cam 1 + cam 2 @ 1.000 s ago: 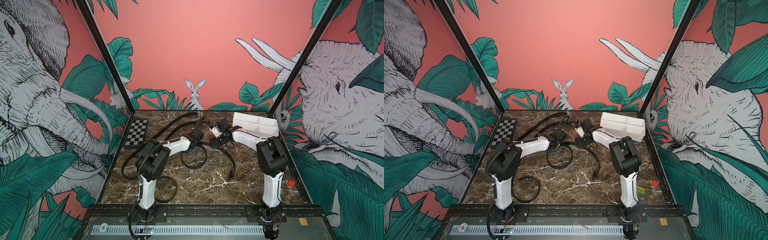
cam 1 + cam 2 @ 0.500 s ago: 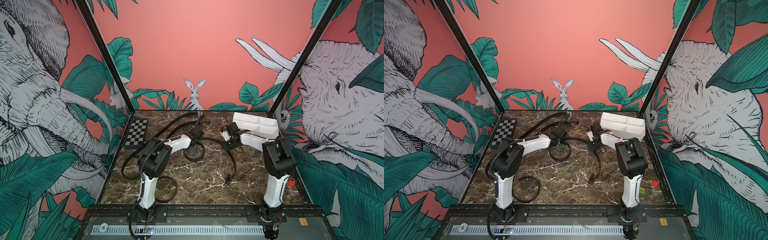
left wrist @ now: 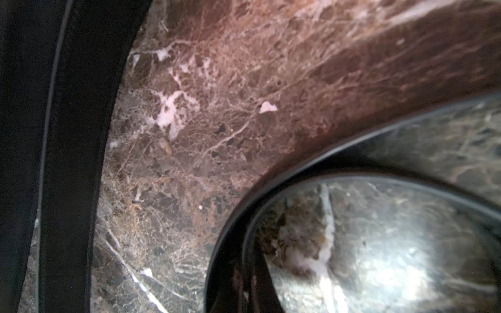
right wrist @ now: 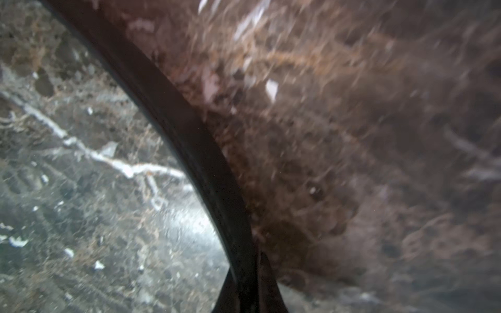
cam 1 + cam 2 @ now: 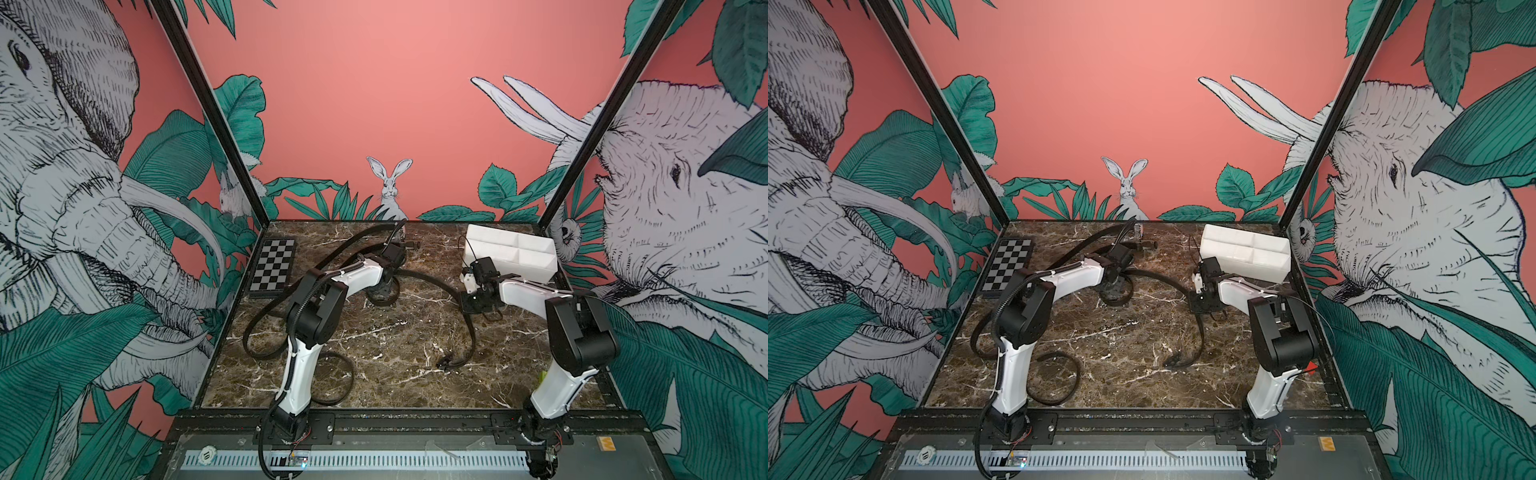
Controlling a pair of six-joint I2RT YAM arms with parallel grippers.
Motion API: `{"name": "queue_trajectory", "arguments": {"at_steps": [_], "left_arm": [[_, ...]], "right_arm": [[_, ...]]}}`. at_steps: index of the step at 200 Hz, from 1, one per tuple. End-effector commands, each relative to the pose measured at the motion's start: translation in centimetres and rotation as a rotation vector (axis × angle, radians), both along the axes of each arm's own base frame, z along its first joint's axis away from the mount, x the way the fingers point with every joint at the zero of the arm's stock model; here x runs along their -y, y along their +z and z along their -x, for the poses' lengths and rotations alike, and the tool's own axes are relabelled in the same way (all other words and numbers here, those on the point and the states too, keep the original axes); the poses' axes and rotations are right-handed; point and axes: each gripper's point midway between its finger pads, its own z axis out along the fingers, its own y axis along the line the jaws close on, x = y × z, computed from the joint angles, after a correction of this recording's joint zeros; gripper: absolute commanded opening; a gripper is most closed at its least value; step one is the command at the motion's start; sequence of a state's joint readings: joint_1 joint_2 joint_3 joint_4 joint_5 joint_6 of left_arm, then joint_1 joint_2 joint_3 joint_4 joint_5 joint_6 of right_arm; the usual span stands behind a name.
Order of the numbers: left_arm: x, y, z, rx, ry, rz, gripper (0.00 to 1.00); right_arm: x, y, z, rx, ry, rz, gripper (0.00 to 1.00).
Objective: Place the belts into the storage roll
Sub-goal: Roll the belt at the center of the board.
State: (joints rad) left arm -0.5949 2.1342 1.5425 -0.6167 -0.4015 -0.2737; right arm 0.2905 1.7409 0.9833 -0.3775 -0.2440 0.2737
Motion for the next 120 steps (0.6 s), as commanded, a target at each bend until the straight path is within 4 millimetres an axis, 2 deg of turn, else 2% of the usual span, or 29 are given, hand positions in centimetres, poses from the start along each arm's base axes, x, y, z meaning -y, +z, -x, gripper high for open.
{"name": "queue_trajectory", "arguments": {"at_steps": [1,26,45,92,120], "left_arm": [[-1.3,-3.3,1.6,-0.111,0.030,-0.004,0.00],[-1.3,-2.8,1.9,-0.120,0.028,0.007,0.00],[-1.2,-2.2,2.4,-0.121,0.032,0.033,0.00],[-0.6,-0.7,2.8,-0.134,0.070,0.104,0.00],[-0.3,-0.3,3.4,-0.173,0.079,0.118,0.00]], "right_arm": [[1.8,-1.2,3.8,-0.111,-0.071,0.054,0.10],[4.4,-0.5,4.0,-0.109,-0.137,0.121,0.10],[5.4,-0.4,4.0,-0.115,-0.176,0.126,0.10],[5.3,-1.3,4.7,-0.139,-0.204,0.100,0.10],[5.6,-1.1,4.9,-0.129,-0.213,0.107,0.10]]}}
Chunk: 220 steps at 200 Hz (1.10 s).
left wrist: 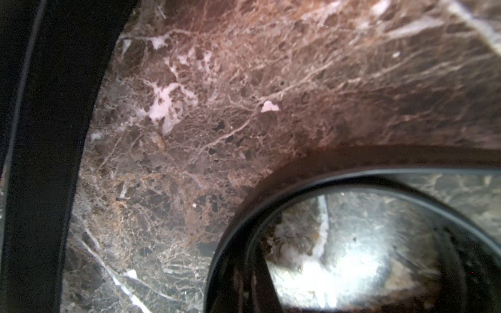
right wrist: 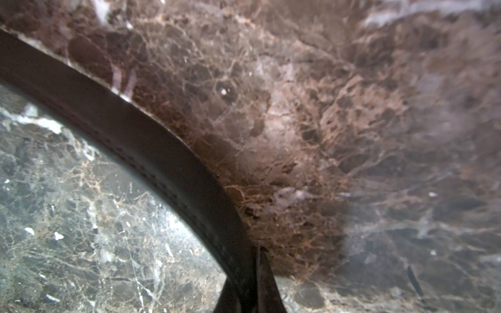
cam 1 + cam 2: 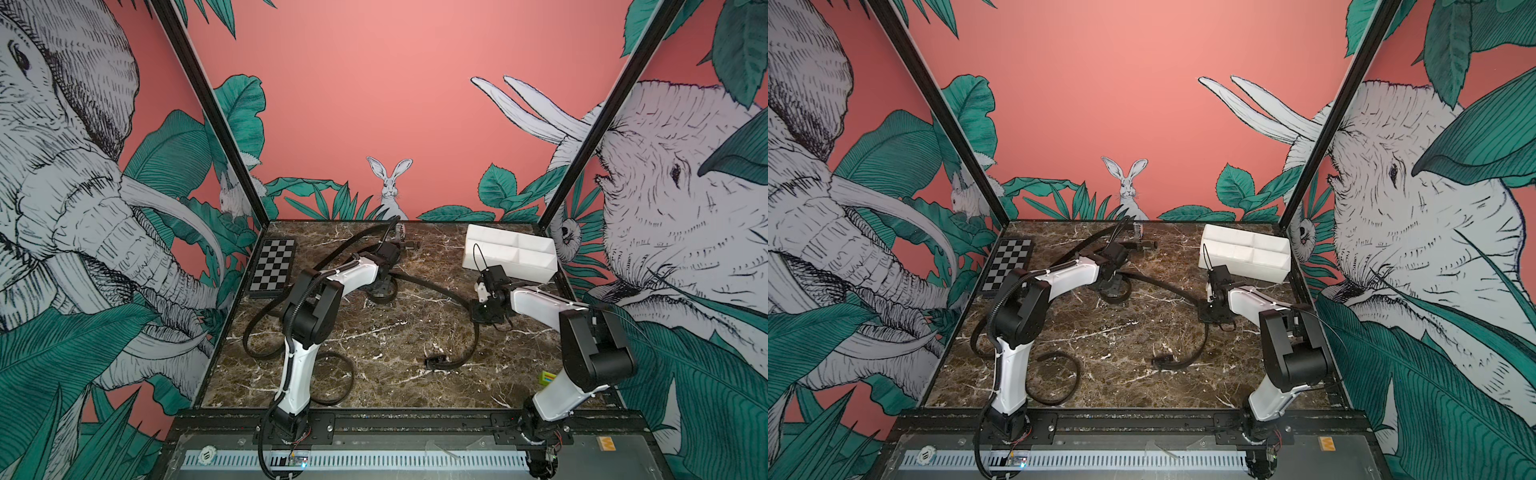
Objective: Place the belts into the storage roll
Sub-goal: Roll the belt at the center of the board.
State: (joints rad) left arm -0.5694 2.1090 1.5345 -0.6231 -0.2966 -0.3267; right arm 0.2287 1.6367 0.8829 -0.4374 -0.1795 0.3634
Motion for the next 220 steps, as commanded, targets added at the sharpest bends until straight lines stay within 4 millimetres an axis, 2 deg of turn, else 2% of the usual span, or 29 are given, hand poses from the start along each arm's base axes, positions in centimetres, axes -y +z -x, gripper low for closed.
{"name": "queue_trajectory", "arguments": {"at_steps": [1,40,49,75,104,140,166,200,220], "left_arm": [[-0.7,-0.5,3.0,-0.137,0.028,0.010,0.00],[-0.6,0.0,4.5,-0.175,0.077,0.069,0.00],[-0.6,0.1,4.7,-0.173,0.089,0.079,0.04],[-1.1,0.1,4.8,-0.170,0.113,0.060,0.08],[-1.3,0.0,4.8,-0.166,0.130,0.057,0.18],[-1.6,-0.6,4.8,-0.170,0.133,0.036,0.18],[-1.4,0.2,4.6,-0.157,0.127,0.053,0.19],[-0.9,2.0,4.1,-0.112,0.116,0.094,0.28],[-0.3,2.4,4.1,-0.117,0.095,0.117,0.41]], "right_arm": [[1.6,-0.9,2.1,-0.071,-0.048,0.052,0.10],[1.5,-0.9,2.3,-0.071,-0.047,0.046,0.10],[1.4,-1.0,2.2,-0.070,-0.047,0.042,0.10],[1.2,-1.0,2.1,-0.066,-0.048,0.028,0.10],[1.1,-1.0,2.0,-0.063,-0.046,0.023,0.10],[0.8,-1.2,2.1,-0.065,-0.038,0.006,0.11],[0.7,-1.2,2.1,-0.067,-0.033,0.005,0.11],[0.6,-1.2,1.9,-0.065,-0.030,0.003,0.11],[0.5,-1.1,1.8,-0.064,-0.029,-0.003,0.11]]}}
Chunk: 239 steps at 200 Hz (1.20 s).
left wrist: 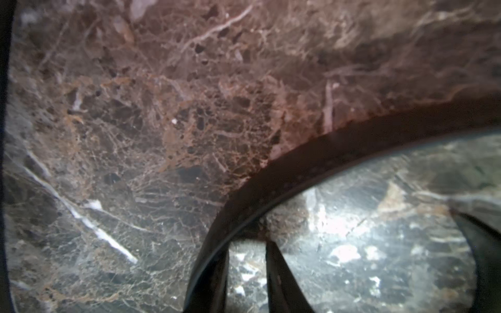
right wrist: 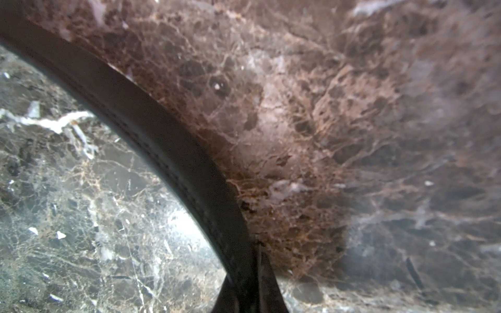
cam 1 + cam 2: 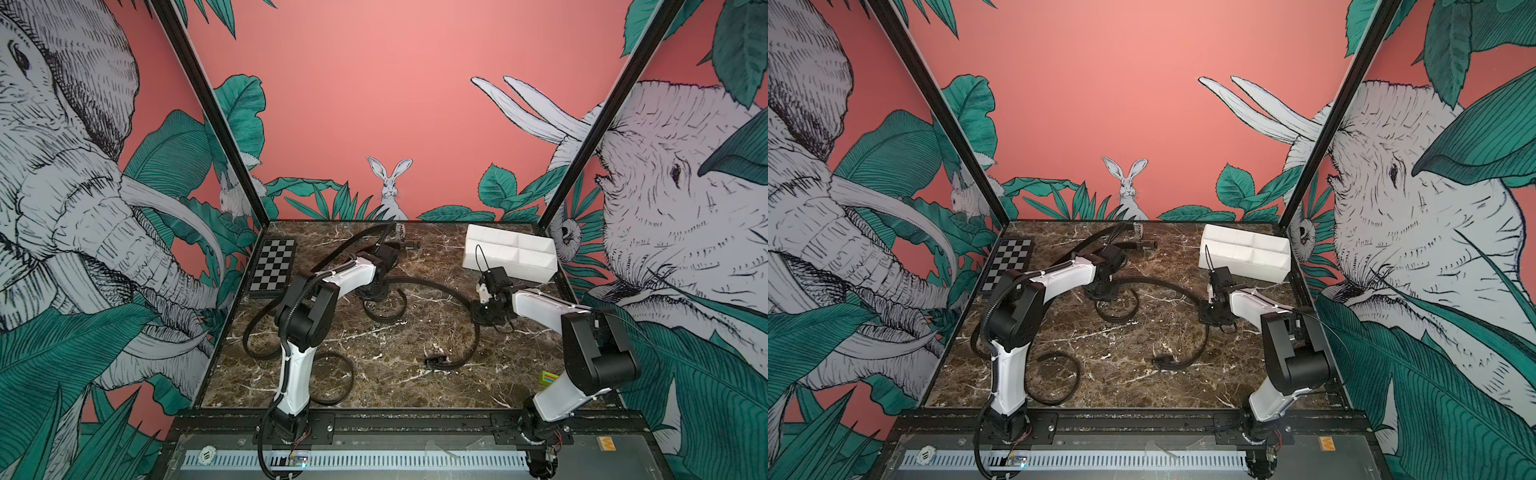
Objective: Place the belts into the storage roll
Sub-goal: Roll the belt at the center of the board.
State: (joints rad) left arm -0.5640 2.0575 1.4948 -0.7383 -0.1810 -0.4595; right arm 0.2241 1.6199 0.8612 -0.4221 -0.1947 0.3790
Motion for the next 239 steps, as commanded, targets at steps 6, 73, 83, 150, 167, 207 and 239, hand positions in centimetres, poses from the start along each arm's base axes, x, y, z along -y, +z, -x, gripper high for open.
{"name": "queue_trajectory", "arguments": {"at_steps": [6,73,83,150,167,207,239], "left_arm": [[0.3,2.7,0.3,0.027,-0.010,0.047,0.46],[8.0,7.6,2.3,0.169,-0.372,0.041,0.85],[8.9,7.6,3.2,0.162,-0.427,0.034,0.87],[11.4,5.0,3.8,0.126,-0.487,0.075,0.87],[11.7,3.9,3.7,0.095,-0.483,0.070,0.80],[12.1,1.4,4.1,0.037,-0.471,0.077,0.53],[11.7,1.6,2.0,0.076,-0.415,0.084,0.19]], "right_arm": [[0.6,-1.2,1.5,-0.070,-0.013,0.017,0.11],[0.4,-1.1,1.4,-0.074,0.005,0.018,0.13],[0.4,-1.1,1.4,-0.075,0.005,0.017,0.13],[0.3,-1.1,1.3,-0.074,0.008,0.019,0.13],[0.4,-1.2,1.3,-0.076,0.008,0.021,0.13],[-0.5,-1.1,1.6,-0.081,0.018,-0.005,0.13],[-2.4,-1.1,2.2,-0.088,0.031,-0.047,0.14]]}}
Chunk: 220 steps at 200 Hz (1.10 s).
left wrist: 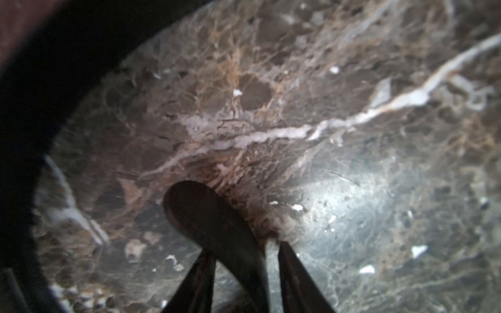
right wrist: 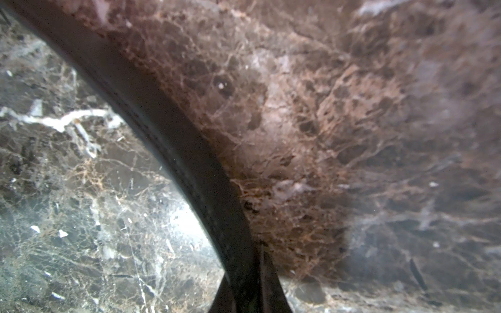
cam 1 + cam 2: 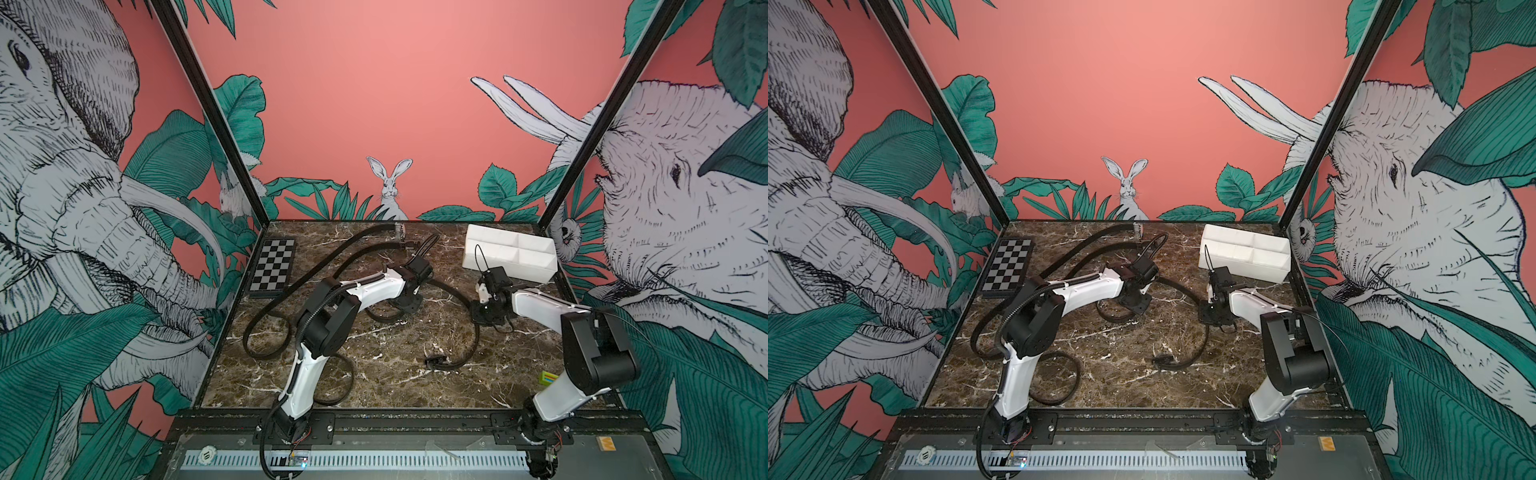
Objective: Place the belts into the storage roll
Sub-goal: Roll the belt at the center of the board.
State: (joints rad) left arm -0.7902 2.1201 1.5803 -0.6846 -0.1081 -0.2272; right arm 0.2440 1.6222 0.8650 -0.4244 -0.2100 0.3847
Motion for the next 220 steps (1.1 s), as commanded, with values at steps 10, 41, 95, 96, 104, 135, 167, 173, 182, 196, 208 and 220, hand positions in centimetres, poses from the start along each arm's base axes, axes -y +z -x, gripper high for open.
{"name": "queue_trajectory", "arguments": {"at_steps": [10,41,95,96,104,135,167,173,182,196,208,220], "left_arm": [[0.3,1.9,-3.1,0.056,0.078,0.073,0.10],[-0.2,2.3,-7.3,0.069,0.197,0.168,0.04],[2.4,1.3,-9.7,0.004,0.260,0.314,0.02],[2.5,1.3,-9.7,0.003,0.260,0.315,0.02],[2.7,0.9,-9.4,-0.014,0.265,0.329,0.01],[3.1,-0.2,-7.6,-0.077,0.267,0.357,0.00],[3.4,-0.6,-6.2,-0.091,0.249,0.350,0.00],[3.4,-0.8,-6.2,-0.093,0.250,0.352,0.00],[3.6,-0.8,-6.3,-0.095,0.252,0.362,0.00],[4.4,-0.8,-6.3,-0.105,0.243,0.383,0.00],[5.1,-0.6,-6.0,-0.114,0.226,0.391,0.00],[5.8,-0.5,-5.8,-0.119,0.210,0.394,0.00]], "right_arm": [[-2.4,-1.1,2.2,-0.080,0.015,-0.048,0.14],[-6.3,-0.9,2.6,-0.073,0.024,-0.131,0.14],[-17.7,0.5,2.6,-0.072,0.128,-0.361,0.18],[-17.8,0.6,2.6,-0.073,0.130,-0.366,0.18],[-18.8,1.0,2.8,-0.084,0.150,-0.394,0.20],[-16.9,3.0,3.1,-0.048,0.169,-0.360,0.40],[-12.1,3.9,1.9,0.003,0.128,-0.286,0.54],[-11.5,4.9,1.1,0.043,0.117,-0.295,0.54],[-10.8,4.8,0.4,0.051,0.107,-0.291,0.54],[-10.5,4.2,-0.3,0.031,0.109,-0.293,0.52],[-11.1,3.7,-0.6,0.020,0.120,-0.315,0.50],[-11.9,3.3,-0.6,0.014,0.112,-0.367,0.47]]}}
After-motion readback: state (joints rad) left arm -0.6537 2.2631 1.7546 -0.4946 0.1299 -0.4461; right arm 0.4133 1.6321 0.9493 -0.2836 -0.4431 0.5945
